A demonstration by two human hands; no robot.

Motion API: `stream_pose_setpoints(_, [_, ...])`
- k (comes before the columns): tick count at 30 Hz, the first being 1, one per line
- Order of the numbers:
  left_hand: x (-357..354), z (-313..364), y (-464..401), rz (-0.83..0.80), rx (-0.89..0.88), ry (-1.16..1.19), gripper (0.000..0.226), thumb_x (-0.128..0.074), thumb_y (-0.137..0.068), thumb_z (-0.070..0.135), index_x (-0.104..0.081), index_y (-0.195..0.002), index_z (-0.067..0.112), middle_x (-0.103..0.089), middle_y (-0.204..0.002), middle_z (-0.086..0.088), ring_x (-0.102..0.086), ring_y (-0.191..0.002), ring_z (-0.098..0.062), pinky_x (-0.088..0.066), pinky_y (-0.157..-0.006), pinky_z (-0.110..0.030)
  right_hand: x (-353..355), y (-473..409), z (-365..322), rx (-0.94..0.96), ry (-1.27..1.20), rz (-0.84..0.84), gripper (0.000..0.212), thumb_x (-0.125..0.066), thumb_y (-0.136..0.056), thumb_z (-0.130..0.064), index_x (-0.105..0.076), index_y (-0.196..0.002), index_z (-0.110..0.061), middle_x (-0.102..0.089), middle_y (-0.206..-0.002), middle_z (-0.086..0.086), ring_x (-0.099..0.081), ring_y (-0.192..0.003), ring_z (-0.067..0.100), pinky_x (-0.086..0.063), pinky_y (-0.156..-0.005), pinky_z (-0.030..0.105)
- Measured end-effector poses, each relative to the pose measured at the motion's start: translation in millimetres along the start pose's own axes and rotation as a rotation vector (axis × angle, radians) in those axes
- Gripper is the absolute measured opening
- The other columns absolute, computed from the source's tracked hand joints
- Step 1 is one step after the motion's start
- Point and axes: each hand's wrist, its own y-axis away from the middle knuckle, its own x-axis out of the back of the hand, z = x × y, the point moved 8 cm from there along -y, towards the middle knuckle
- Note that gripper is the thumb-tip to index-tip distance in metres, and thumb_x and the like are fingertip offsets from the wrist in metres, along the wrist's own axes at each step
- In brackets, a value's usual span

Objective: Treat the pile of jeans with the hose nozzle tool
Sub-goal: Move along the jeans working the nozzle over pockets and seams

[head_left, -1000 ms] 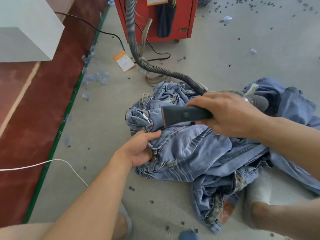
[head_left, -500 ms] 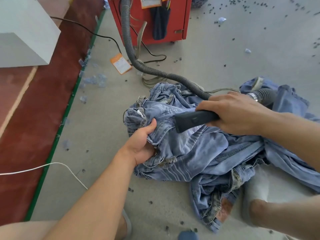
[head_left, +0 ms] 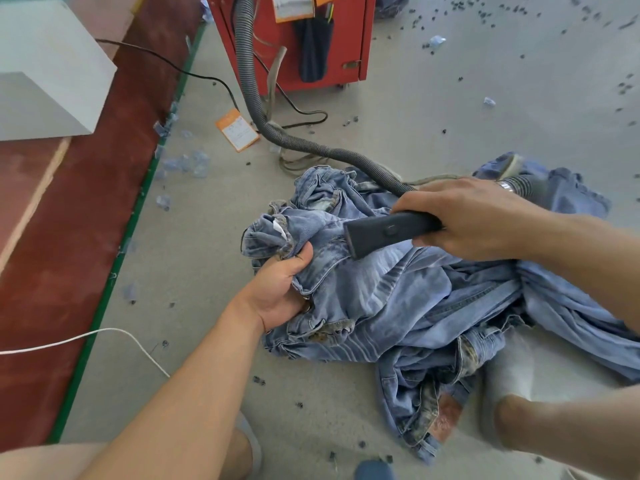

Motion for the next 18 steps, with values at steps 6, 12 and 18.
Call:
stream_pose_setpoints(6, [-0.2,8.6,-5.1,0.011,-0.067,0.003,0.040,-0.053,-0.104,0.015,-0.057,-0.143,0.005,-0.065,-0.138,-0.017,-0.065,-0.125,-0.033,-0.057,-0.097,-0.045,7.2,-2.0,8.6,0.003,-0.073,0.072,0.039,-0.075,-0.090,-0.036,-0.055,-0.122,-0.045,-0.065,-0.104,-0.015,-0.062,-0.093,0.021,-0.052,-0.080,0.048])
stream_pose_setpoints(12, [2.5,2.0,-6.7,0.021,-0.039,-0.030,0.043,-0.057,-0.101,0.012,-0.056,-0.143,0.004,-0.065,-0.138,-0.019,-0.063,-0.127,-0.036,-0.054,-0.103,-0.050,0.4,3.7,3.8,0.000,-0.027,0.028,0.037,-0.073,-0.089,-0.035,-0.056,-0.121,-0.044,-0.065,-0.106,-0.015,-0.064,-0.097,0.021,-0.052,-0.084,0.046])
stream_pose_setpoints(18, [-0.1,7.4,-6.0,-0.005,-0.066,-0.025,0.029,-0.062,-0.093,0.010,-0.073,-0.121,0.011,-0.075,-0.119,-0.012,-0.072,-0.110,-0.027,-0.061,-0.084,-0.037,6.5,-2.0,-13.3,0.066,-0.090,0.132,0.041,-0.075,-0.089,-0.035,-0.056,-0.124,-0.044,-0.065,-0.106,-0.015,-0.062,-0.094,0.020,-0.051,-0.081,0.045])
